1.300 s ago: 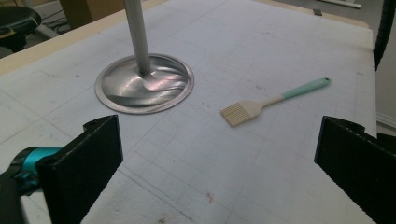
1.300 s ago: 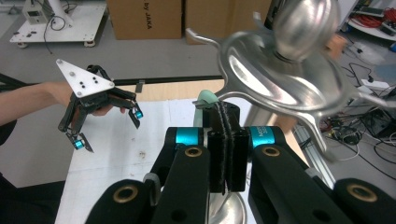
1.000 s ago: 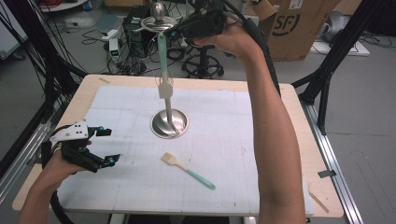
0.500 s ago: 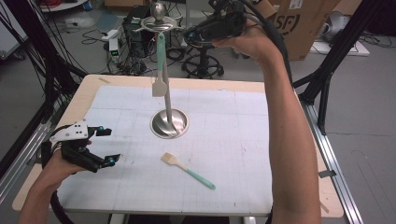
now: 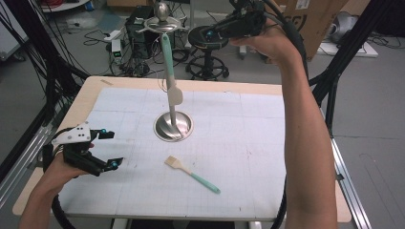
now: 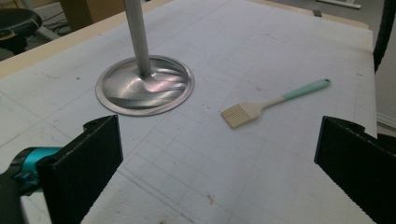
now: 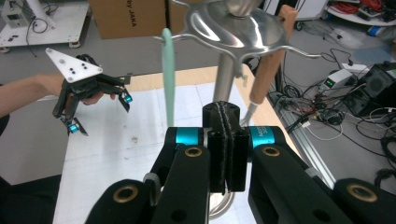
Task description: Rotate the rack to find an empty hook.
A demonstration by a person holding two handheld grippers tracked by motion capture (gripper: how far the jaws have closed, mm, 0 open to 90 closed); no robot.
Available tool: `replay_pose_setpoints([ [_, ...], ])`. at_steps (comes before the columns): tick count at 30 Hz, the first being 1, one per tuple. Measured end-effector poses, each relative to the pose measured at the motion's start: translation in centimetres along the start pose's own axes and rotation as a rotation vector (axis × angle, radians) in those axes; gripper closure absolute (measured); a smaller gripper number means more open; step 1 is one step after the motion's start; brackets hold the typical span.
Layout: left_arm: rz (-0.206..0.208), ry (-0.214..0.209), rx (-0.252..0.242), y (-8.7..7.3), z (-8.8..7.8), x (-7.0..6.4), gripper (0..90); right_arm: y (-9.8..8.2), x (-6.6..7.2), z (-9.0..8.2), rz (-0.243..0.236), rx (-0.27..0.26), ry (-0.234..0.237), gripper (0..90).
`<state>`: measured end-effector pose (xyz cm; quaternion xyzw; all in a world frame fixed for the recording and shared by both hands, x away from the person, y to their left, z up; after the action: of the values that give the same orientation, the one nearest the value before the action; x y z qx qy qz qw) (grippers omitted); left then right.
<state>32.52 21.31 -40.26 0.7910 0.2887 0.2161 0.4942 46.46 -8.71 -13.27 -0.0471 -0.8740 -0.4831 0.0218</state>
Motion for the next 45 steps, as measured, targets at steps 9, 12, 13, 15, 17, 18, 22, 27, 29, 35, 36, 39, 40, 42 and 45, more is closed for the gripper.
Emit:
replay_pose_setpoints([
  [9, -0.002, -0.002, 0.000, 0.0, 0.0, 0.0, 1.6, 0.0, -1.3, -0.3, 0.018, -0.014, -0.016, 89.2],
  [12, -0.004, 0.002, 0.000, 0.0, 0.0, 0.0, 1.7, 0.2, -1.8, -0.1, 0.023, -0.018, -0.016, 89.2],
  [13, -0.005, 0.001, -0.001, 0.0, 0.0, 0.0, 1.7, 0.2, -1.9, 0.0, 0.024, -0.020, -0.014, 89.2],
  [15, -0.006, 0.002, -0.001, 0.0, 0.0, 0.1, 1.7, 0.1, -2.2, 0.1, 0.027, -0.024, -0.010, 89.2],
  [17, -0.011, 0.001, -0.002, 0.0, -0.1, 0.1, 1.6, 0.0, -2.6, 0.2, 0.029, -0.023, -0.015, 89.2],
  [18, -0.009, 0.004, -0.004, 0.0, -0.1, 0.2, 1.7, 0.0, -2.7, 0.3, 0.028, -0.023, -0.013, 89.2],
  [22, -0.012, 0.004, -0.006, 0.0, -0.1, 0.2, 1.7, 0.2, -3.1, 0.7, 0.031, -0.023, -0.011, 89.2],
  [27, -0.011, 0.004, -0.004, 0.0, -0.1, 0.2, 1.7, 0.7, -3.2, 1.4, 0.025, -0.007, 0.000, 89.2],
  [29, -0.012, 0.004, -0.003, 0.0, -0.1, 0.2, 1.7, 1.2, -3.1, 1.7, 0.014, -0.012, 0.008, 89.2],
  [35, -0.010, 0.005, -0.005, 0.0, -0.1, 0.3, 1.7, 1.5, -2.6, 2.5, 0.003, 0.005, 0.019, 89.2],
  [36, -0.012, 0.004, -0.004, 0.0, -0.1, 0.2, 1.7, 1.5, -2.5, 2.6, -0.002, 0.005, 0.025, 89.2],
  [39, -0.015, 0.004, 0.004, -0.3, -0.1, 0.3, 1.7, 1.8, -2.0, 3.0, -0.008, 0.010, 0.029, 89.2],
  [40, -0.010, 0.008, 0.009, -0.4, -0.1, 0.4, 1.7, 1.9, -1.8, 3.2, -0.007, 0.012, 0.030, 89.2],
  [42, -0.014, 0.011, 0.004, -0.3, -0.2, 0.4, 1.7, 2.1, -1.4, 3.6, -0.017, 0.016, 0.038, 89.2],
  [45, -0.013, 0.010, -0.002, -0.2, -0.3, 0.4, 1.6, 2.4, -1.0, 4.1, -0.027, 0.019, 0.046, 89.2],
])
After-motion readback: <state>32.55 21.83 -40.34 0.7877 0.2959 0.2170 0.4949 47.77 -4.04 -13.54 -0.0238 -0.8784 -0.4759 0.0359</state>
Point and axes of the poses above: each handheld gripper's, and its own axes: z roughly forward along the jaws, y roughly out of its top, x roughly to its left, the point moved 8 cm from there along z, roughly forward along the jaws, and after that the axes turned 14 degrees about y, right-handed, at the moved point
